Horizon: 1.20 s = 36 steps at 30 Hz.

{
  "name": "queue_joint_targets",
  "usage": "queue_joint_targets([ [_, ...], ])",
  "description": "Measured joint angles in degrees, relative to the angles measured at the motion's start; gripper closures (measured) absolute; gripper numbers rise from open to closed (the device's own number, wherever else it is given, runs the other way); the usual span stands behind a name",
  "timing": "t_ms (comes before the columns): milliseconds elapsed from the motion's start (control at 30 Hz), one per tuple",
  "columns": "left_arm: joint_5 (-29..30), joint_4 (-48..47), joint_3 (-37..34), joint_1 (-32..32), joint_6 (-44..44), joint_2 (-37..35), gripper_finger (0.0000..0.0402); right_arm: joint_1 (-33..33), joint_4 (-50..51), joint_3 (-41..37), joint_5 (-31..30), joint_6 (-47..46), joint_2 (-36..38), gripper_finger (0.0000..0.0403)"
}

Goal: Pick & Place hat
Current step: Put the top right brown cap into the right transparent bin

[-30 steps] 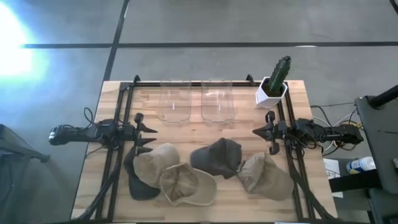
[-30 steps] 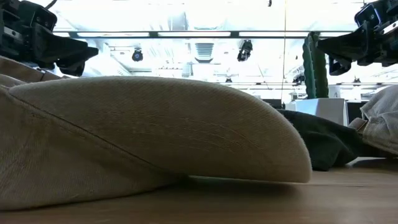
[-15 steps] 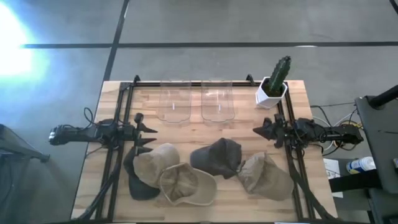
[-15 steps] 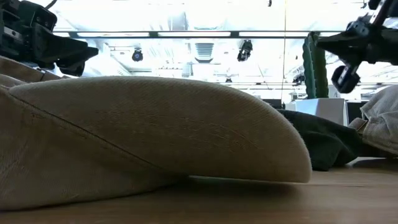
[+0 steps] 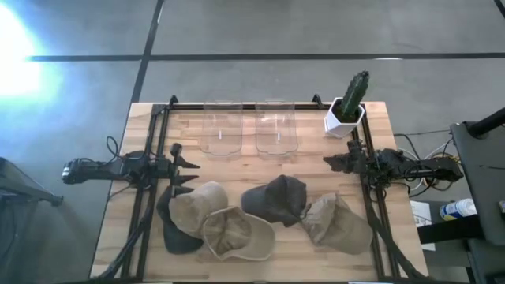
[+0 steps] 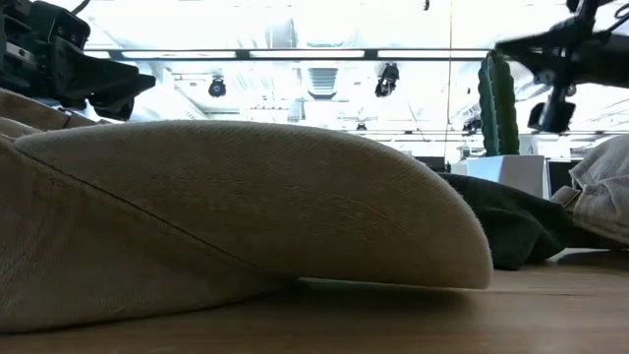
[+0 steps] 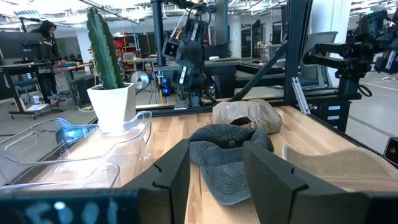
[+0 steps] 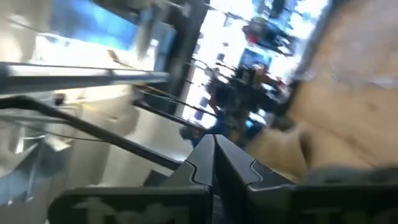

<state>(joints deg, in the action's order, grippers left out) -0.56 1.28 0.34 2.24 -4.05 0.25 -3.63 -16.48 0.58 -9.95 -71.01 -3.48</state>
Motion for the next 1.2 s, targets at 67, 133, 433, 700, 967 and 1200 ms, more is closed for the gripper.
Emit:
queue_joint_targets([
  [67,0.0,0.0,0.0,0.0,0.0,-0.01,0.026,-0.16,-3.1,0.02,-4.26,0.25,-1.7,0.0394],
  [133,0.0,0.0,0.0,0.0,0.0,-0.02,0.026,-0.12,-3.81,0.26,-8.28,0.03,-4.09,0.0394],
  [433,0.0,0.0,0.0,0.0,0.0,-0.01,0.026,-2.39,19.1,9.98,16.92,-14.25,-24.15,0.0394],
  [700,0.0,0.0,0.0,0.0,0.0,-0.02,0.026,-10.04,53.58,27.9,37.12,-14.96,-37.8,0.0394],
  [967,0.0,0.0,0.0,0.0,0.0,-0.02,0.026,-20.06,72.41,36.41,40.57,-20.55,-48.83,0.0394],
  [1200,0.0,0.0,0.0,0.0,0.0,-0.02,0.026,-30.24,64.41,35.39,48.74,-29.26,-58.79,0.0394],
])
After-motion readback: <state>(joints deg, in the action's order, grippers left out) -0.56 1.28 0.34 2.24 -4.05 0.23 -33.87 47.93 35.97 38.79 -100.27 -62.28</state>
